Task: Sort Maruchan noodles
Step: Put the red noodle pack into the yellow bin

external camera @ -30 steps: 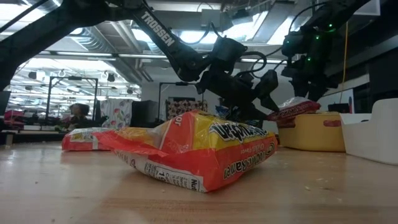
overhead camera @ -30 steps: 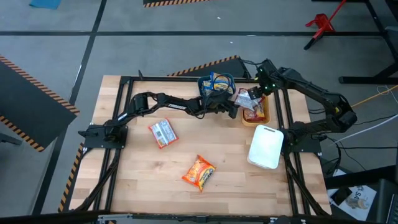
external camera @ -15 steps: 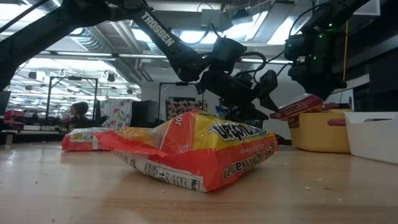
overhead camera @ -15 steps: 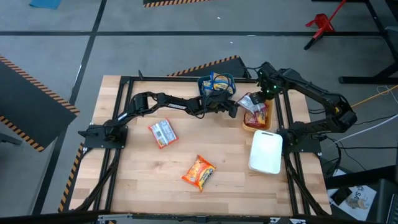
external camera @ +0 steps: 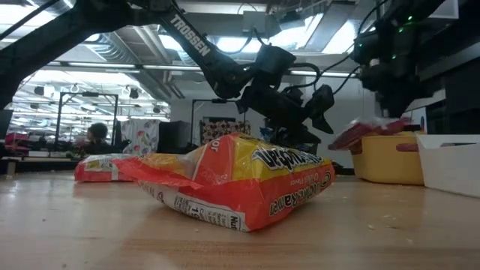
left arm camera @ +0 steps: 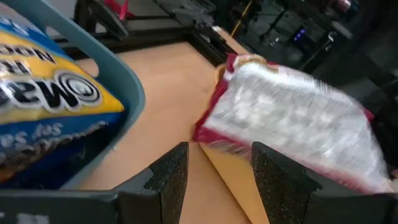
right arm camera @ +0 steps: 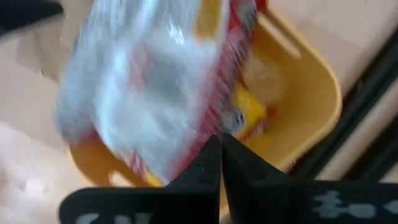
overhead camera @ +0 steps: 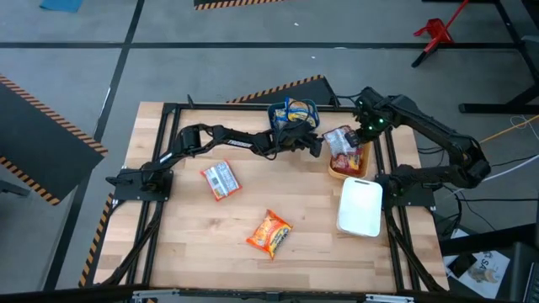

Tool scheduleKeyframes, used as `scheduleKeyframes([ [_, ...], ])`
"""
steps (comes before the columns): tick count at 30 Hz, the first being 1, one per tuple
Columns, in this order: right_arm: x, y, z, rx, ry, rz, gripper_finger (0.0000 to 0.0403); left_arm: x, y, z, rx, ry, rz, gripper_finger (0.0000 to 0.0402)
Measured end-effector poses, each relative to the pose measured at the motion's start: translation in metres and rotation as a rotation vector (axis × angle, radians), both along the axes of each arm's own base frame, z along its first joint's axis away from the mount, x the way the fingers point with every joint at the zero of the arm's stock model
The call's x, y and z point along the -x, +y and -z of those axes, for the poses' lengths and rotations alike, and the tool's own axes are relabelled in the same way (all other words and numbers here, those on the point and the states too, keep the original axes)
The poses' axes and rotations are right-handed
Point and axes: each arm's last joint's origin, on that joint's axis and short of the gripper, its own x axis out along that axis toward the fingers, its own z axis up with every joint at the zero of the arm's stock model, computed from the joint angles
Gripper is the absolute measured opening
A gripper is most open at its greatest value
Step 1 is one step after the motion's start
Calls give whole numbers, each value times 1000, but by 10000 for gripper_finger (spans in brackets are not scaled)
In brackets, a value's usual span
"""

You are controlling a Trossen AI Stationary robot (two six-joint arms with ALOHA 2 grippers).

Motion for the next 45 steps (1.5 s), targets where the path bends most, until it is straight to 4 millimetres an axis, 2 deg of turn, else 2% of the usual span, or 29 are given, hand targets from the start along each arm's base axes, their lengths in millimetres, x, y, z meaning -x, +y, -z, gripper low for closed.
scheduleKeyframes([
  [6,14,25,-14,-31,10,-3,1,-2,0,-6,-1,-74,-15,169],
  [9,12,35,-21,20,-28,-30,2,-2,0,-9,-11,-100,-38,169],
  [12,4,40,-30,107,-140,-56,11,-3,-1,-9,-10,-97,-27,169],
  [16,-16,47,-38,196,-272,-73,51,-3,-4,-7,16,-80,63,169],
  [20,-40,57,-37,289,-275,-132,123,1,-8,-7,72,11,175,169],
  [25,-64,74,-25,366,-178,-361,212,20,-17,-22,-54,339,215,163],
  [27,-70,78,-21,411,-127,-421,236,29,-21,-28,-127,461,184,160],
  [30,-83,86,-13,484,-54,-548,259,38,-23,-40,-182,549,201,159],
  [34,-109,99,4,550,7,-781,271,45,-27,-46,-194,615,248,159],
  [38,-130,113,30,556,107,-994,273,54,-31,-47,-190,707,302,159],
  [45,-150,133,67,654,344,-1192,273,62,-41,-42,-209,847,334,159],
])
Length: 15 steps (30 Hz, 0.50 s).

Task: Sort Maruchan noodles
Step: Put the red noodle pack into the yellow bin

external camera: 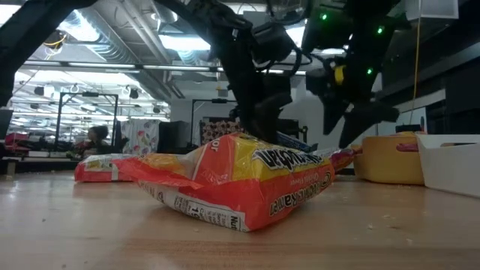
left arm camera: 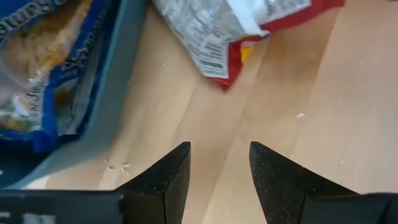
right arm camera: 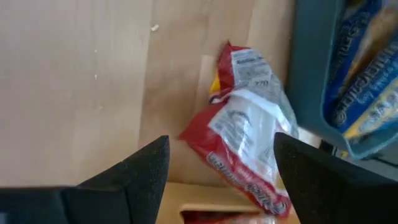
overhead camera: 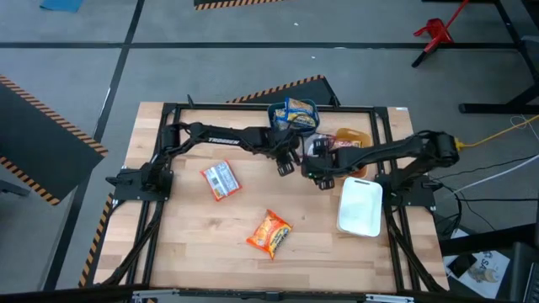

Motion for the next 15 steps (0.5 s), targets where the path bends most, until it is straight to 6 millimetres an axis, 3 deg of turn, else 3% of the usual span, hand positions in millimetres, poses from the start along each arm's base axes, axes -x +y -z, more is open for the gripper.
scheduleKeyframes([
  [6,-6,-1,17,77,90,-23,273,-1,-10,1,-18,22,23,159],
  [15,-17,-24,35,87,89,22,273,2,-17,2,-35,72,40,159],
])
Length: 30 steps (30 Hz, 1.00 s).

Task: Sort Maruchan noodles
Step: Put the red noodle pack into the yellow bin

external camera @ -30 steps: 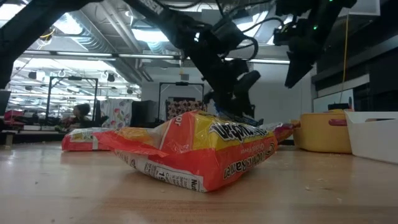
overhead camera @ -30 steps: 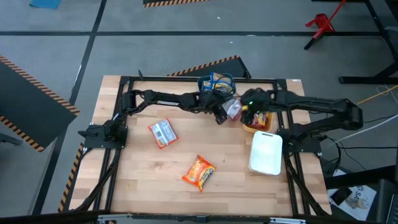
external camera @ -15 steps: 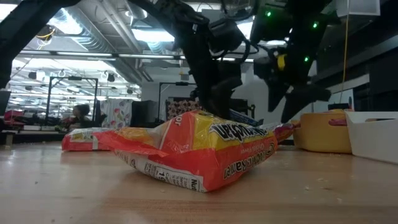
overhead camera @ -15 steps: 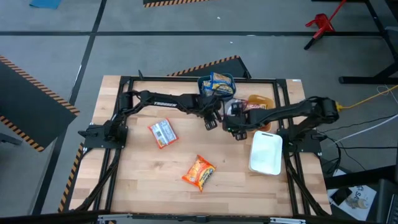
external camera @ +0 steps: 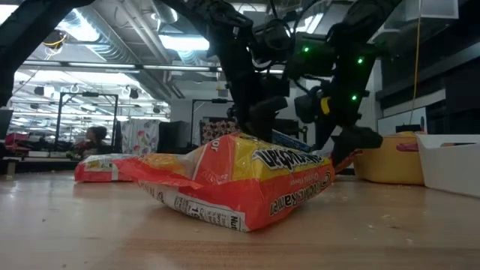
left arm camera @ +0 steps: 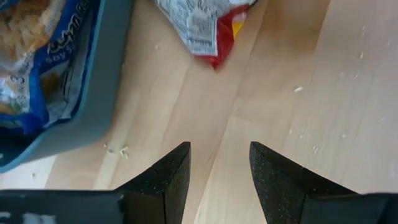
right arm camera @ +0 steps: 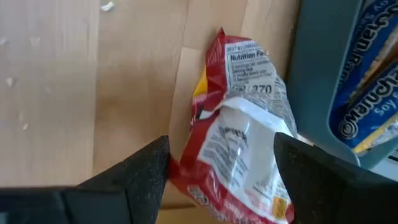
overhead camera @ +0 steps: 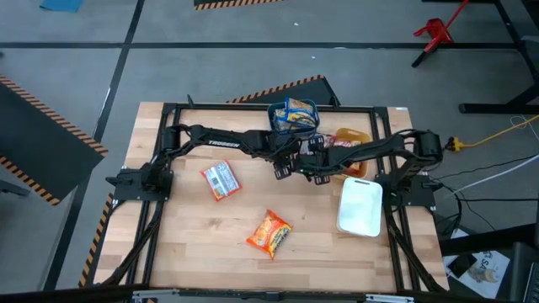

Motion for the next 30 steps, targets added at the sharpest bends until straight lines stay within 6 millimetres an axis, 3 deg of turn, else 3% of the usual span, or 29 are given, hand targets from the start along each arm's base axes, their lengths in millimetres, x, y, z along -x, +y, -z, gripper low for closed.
scheduleKeyframes([
  [10,-4,-4,12,7,27,-1,257,6,-1,3,10,69,1,159],
  [14,-1,-4,13,21,53,9,197,13,-2,6,22,149,0,159],
  [22,-1,-2,14,14,58,3,20,21,-2,7,22,231,-9,159],
  [26,0,-1,12,-17,50,8,9,23,-2,7,19,254,-12,159],
  [30,3,5,-4,-59,-9,-8,3,25,-4,8,22,282,-11,159],
])
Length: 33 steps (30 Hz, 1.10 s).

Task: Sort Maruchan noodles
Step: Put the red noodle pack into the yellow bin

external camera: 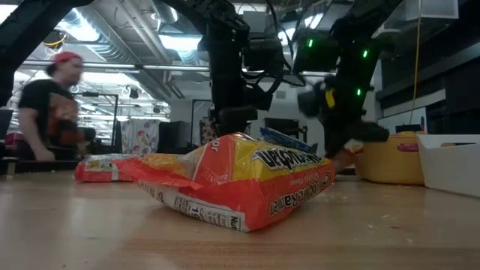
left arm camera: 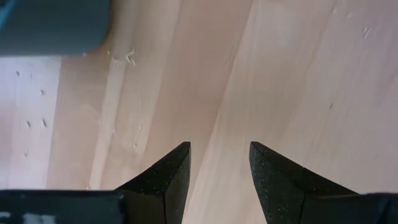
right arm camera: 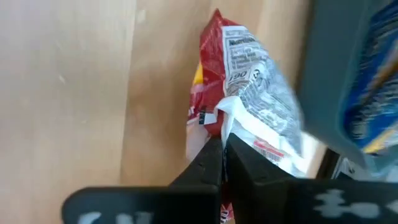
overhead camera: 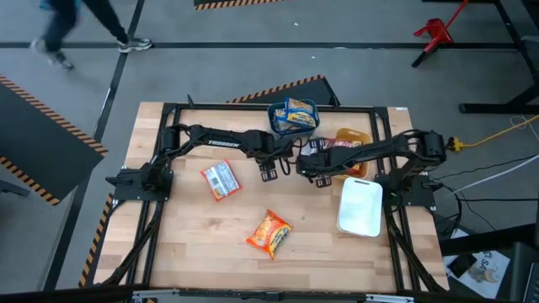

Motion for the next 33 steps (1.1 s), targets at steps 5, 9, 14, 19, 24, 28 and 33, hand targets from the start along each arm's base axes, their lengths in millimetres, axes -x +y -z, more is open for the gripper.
scheduleKeyframes([
  [5,6,8,-37,-17,-115,2,0,3,0,0,-17,35,-2,159],
  [9,14,12,-67,-21,-188,15,0,3,-3,0,-17,35,-1,159],
  [14,30,10,-102,40,-230,70,0,2,-9,0,-20,34,12,159],
  [19,48,8,-135,133,-271,127,0,0,-14,0,-49,32,20,159],
  [24,71,6,-156,274,-250,238,0,0,-15,0,-72,31,20,159],
  [28,89,6,-153,289,-233,349,0,-3,-17,-1,-77,10,23,159],
  [33,103,7,-131,280,-209,431,0,-6,-21,-1,-81,-25,32,159],
])
